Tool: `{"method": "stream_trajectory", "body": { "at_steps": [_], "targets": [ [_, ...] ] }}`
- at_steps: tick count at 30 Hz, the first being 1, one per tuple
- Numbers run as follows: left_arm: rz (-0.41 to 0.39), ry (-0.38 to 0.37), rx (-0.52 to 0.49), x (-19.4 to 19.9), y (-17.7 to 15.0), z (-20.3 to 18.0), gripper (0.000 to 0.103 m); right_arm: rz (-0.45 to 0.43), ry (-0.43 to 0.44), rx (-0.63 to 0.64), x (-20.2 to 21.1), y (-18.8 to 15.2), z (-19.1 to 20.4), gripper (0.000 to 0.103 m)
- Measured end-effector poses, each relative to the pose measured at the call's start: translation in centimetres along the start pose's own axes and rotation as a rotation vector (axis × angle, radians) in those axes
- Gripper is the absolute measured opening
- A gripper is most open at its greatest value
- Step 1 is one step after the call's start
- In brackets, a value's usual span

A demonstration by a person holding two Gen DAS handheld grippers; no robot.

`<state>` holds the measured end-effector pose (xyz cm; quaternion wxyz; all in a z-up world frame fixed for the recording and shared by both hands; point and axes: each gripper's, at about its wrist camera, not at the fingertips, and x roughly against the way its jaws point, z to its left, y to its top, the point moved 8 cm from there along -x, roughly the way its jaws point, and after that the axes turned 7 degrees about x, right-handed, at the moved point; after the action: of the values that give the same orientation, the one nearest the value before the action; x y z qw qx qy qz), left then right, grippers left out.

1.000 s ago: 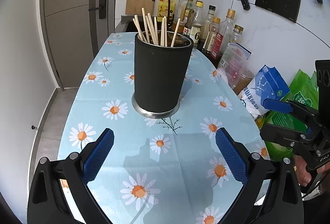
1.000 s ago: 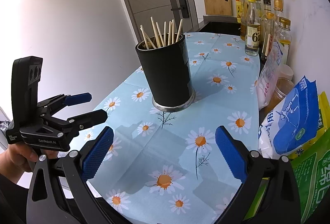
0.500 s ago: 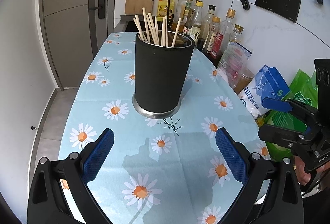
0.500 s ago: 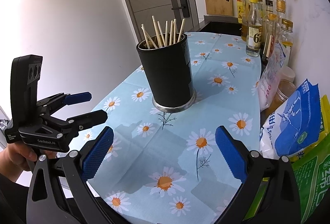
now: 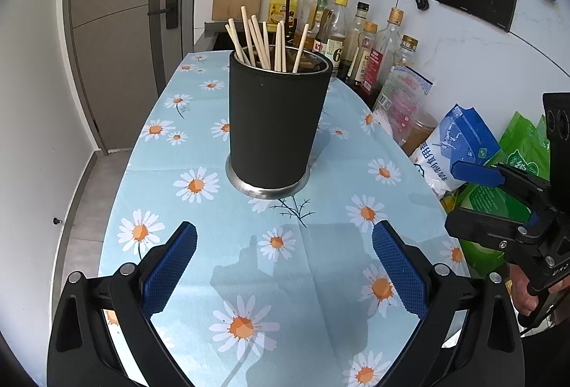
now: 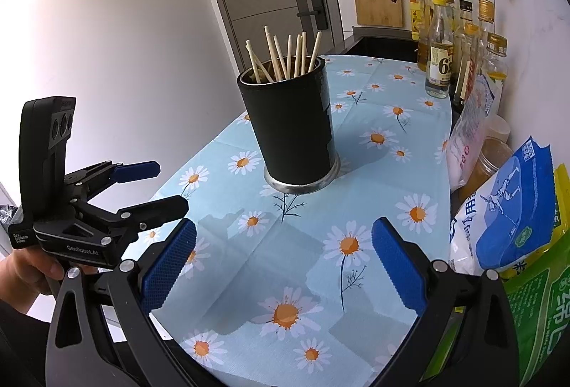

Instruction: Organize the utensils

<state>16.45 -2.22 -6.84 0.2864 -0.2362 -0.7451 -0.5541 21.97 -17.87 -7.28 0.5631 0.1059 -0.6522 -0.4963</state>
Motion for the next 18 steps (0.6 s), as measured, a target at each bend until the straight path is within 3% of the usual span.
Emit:
{"method": "stream_trajectory", "body": {
  "at_steps": [18],
  "targets": [
    [0.009, -0.011, 0.016, -0.3, -0.1, -0.7, 0.096, -0.002, 0.000, -0.013, 0.1, -0.1, -1.0, 0.098]
  ]
}}
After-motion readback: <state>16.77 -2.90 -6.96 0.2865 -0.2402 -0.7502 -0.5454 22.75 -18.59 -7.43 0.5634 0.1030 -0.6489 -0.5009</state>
